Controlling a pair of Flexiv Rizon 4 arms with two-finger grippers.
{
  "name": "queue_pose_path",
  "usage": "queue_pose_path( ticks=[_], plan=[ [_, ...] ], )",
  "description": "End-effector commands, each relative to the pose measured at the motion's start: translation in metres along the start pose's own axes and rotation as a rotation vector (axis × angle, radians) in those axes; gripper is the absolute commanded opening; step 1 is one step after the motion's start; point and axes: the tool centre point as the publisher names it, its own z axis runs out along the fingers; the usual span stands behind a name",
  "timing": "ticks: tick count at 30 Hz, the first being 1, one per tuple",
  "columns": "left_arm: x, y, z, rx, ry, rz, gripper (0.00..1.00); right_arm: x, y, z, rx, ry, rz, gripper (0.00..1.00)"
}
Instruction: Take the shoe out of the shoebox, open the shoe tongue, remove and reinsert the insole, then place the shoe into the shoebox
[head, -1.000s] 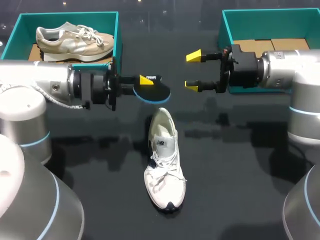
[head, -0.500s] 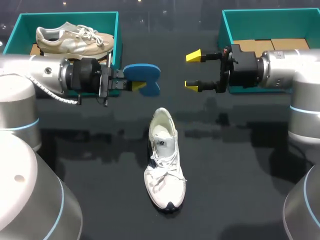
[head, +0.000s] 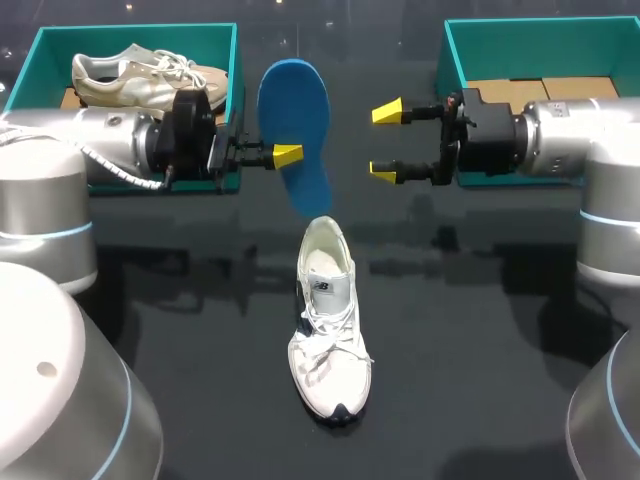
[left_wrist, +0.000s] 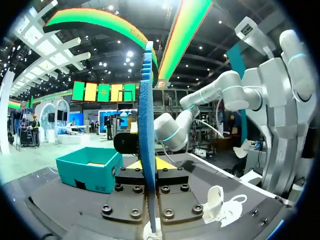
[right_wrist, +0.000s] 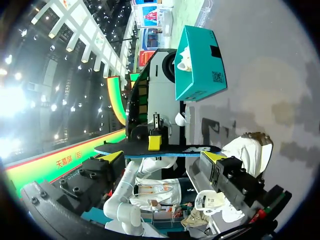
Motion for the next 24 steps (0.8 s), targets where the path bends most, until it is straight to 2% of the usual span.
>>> queue_pose_path(
  ticks=[1, 5, 7, 11, 12, 24],
  plan=[
    [-0.004, -0.002, 0.005, 0.036, -0.078, -0.560, 0.00, 0.000, -0.001, 0.001, -0.002, -0.001, 0.000, 1.00],
    [-0.016, -0.003, 0.011, -0.002, -0.120, -0.886, 0.00, 0.000, -0.001, 0.001, -0.002, -0.001, 0.000, 1.00],
    [-0.017, -0.004, 0.011, -0.022, -0.125, -0.966, 0.00, 0.000, -0.001, 0.001, -0.002, -0.001, 0.000, 1.00],
    [-0.012, -0.013, 0.008, -0.126, -0.073, -1.209, 0.00, 0.000, -0.001, 0.001, -0.002, -0.001, 0.000, 1.00],
    [-0.011, -0.015, 0.007, -0.157, -0.074, -1.197, 0.00, 0.000, -0.001, 0.001, -0.002, -0.001, 0.000, 1.00],
    [-0.011, -0.015, 0.007, -0.157, -0.074, -1.197, 0.00, 0.000, -0.001, 0.001, -0.002, -0.001, 0.000, 1.00]
  ],
)
